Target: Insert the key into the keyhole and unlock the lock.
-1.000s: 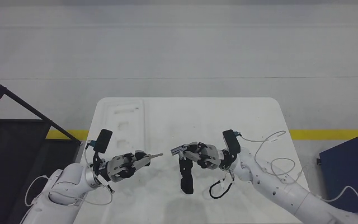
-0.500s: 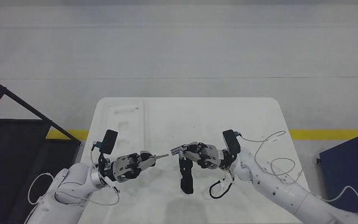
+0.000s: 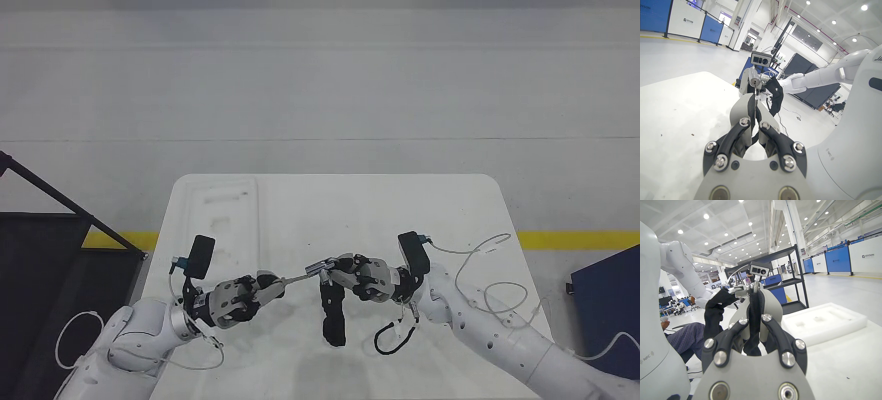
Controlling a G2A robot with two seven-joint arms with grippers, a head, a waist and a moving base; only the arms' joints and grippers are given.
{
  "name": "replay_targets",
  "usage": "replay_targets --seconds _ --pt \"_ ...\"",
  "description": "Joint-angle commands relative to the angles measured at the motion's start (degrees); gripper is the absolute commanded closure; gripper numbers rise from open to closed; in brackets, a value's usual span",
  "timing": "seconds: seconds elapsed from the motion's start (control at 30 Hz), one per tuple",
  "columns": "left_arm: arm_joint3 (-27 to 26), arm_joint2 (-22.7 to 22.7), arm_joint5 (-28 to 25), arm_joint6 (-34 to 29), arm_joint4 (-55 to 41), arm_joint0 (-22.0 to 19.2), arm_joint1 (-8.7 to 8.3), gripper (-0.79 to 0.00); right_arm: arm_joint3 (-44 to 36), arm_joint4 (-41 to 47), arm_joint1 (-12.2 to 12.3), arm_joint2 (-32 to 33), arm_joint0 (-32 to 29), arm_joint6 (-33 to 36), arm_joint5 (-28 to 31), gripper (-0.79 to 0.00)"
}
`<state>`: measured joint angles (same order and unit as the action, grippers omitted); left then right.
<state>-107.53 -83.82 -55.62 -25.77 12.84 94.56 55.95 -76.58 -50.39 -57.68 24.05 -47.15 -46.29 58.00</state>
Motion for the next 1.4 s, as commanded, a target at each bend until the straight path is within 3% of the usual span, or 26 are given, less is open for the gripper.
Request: replay_targets --seconds 0.0,1.37 --pt "-0.1 0.0 0.3 0.6 0.4 0.1 0.02 0.000 0.0 0.0 0.0 0.0 0.0 0.0 0.0 0.000" --pt "-1.5 0.2 0.3 2.5 2.0 0.5 -0.55 0.000 0.0 0.0 0.0 0.0 0.0 0.0 0.0 0.000"
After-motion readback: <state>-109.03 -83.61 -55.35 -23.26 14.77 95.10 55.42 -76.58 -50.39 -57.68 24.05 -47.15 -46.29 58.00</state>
